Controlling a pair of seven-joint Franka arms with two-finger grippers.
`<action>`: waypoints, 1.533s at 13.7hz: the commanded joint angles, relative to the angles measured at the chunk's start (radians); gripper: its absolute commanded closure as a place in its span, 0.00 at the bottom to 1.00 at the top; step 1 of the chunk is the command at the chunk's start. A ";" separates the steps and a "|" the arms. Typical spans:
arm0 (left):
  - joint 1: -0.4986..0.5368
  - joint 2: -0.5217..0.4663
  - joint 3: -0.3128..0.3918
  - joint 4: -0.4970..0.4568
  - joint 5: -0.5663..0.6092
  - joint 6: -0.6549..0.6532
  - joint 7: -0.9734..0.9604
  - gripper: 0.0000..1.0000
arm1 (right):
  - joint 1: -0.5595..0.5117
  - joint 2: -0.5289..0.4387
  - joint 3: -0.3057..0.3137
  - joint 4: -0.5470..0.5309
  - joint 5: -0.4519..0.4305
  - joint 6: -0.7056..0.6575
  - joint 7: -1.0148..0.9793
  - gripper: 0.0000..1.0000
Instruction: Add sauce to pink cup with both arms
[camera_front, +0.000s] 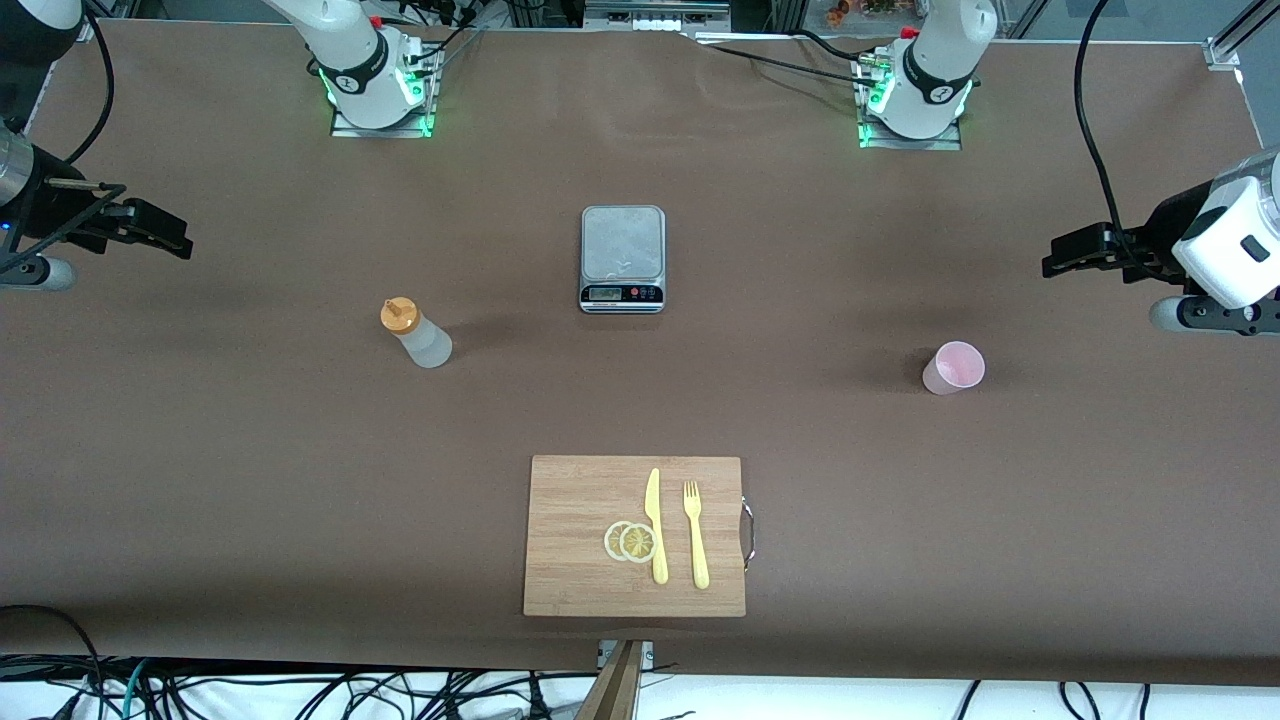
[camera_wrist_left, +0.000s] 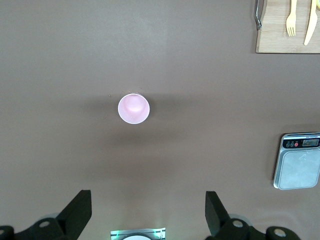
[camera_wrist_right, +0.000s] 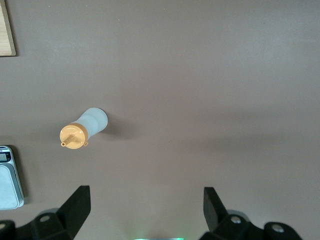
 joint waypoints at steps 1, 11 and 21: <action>0.000 -0.002 -0.005 0.006 0.020 -0.009 -0.009 0.00 | 0.002 0.002 0.001 0.009 -0.001 -0.012 -0.004 0.00; 0.050 0.057 0.003 0.004 0.023 -0.003 -0.004 0.00 | 0.002 0.002 0.001 0.009 -0.001 -0.012 -0.004 0.00; 0.072 0.187 0.003 -0.345 0.083 0.452 0.118 0.00 | 0.002 0.002 0.001 0.009 -0.001 -0.012 -0.004 0.00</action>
